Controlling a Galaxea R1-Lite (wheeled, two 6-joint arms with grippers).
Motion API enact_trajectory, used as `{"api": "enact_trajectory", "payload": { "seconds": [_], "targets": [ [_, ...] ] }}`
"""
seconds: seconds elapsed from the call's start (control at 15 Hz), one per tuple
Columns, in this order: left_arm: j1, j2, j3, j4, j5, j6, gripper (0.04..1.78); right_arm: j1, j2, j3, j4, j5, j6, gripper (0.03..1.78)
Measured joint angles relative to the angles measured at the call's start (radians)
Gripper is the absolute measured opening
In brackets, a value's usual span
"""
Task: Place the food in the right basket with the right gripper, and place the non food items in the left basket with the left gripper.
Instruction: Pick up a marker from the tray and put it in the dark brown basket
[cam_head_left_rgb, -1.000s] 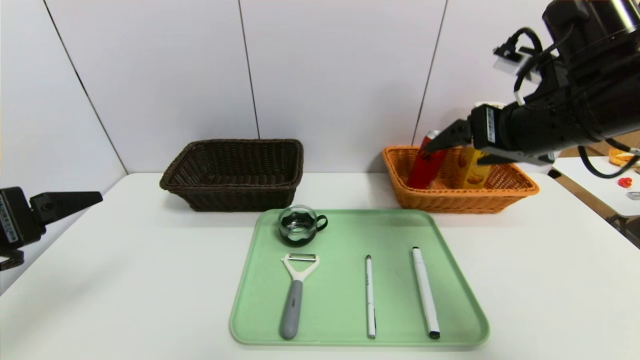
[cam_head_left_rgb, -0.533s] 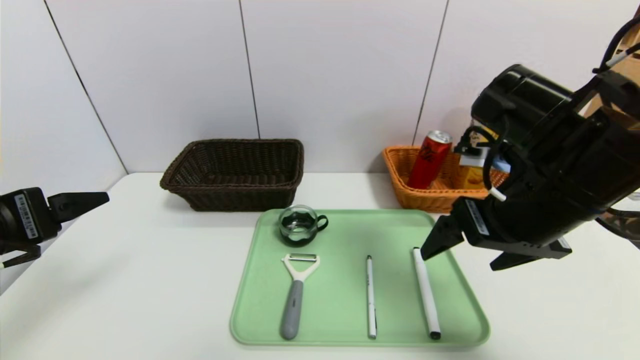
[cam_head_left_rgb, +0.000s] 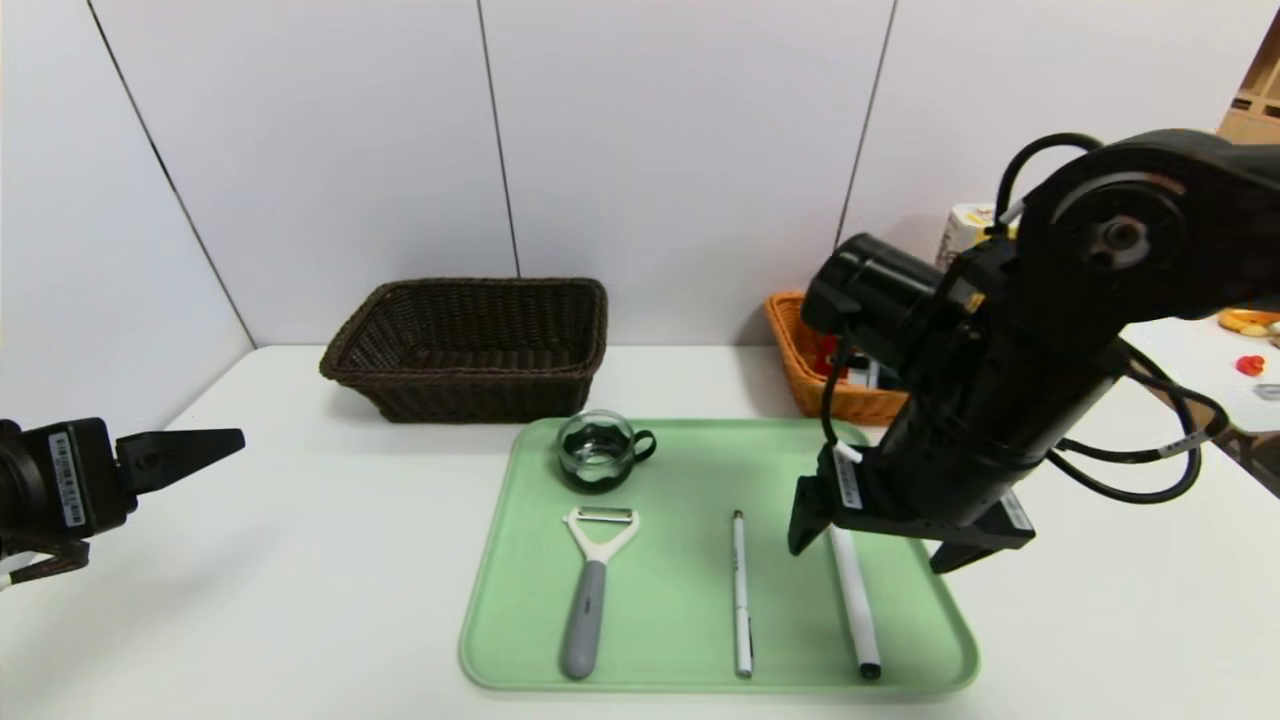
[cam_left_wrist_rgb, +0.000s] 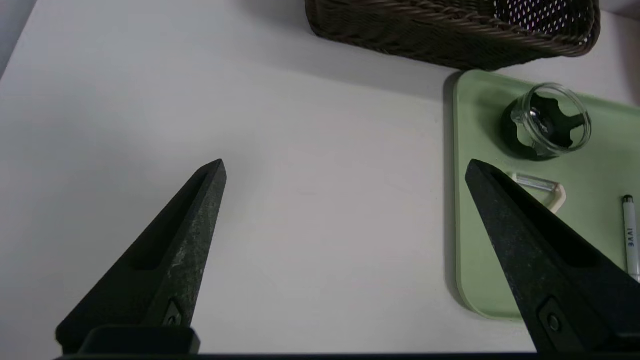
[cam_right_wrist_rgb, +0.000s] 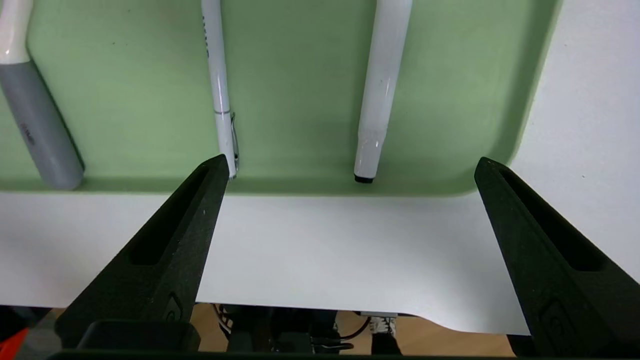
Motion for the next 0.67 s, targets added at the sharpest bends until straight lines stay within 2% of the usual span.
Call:
{"api": "enact_trajectory", "payload": {
  "seconds": [0.2, 0.53, 0.67],
  "targets": [
    [-0.039, -0.007, -0.003, 0.021, 0.0, 0.0, 1.69, -0.02, 0.081, -0.009, 0.001, 0.0, 0.044, 1.69],
    [-0.185, 0.001, -0.036, 0.015, 0.001, -0.008, 1.69, -0.057, 0.158, -0.011, 0.0, -0.002, 0.045, 1.69],
    [-0.209, 0.018, -0.05, 0.014, 0.003, -0.009, 1.69, -0.063, 0.169, -0.012, -0.001, -0.002, 0.046, 1.69]
  ]
}}
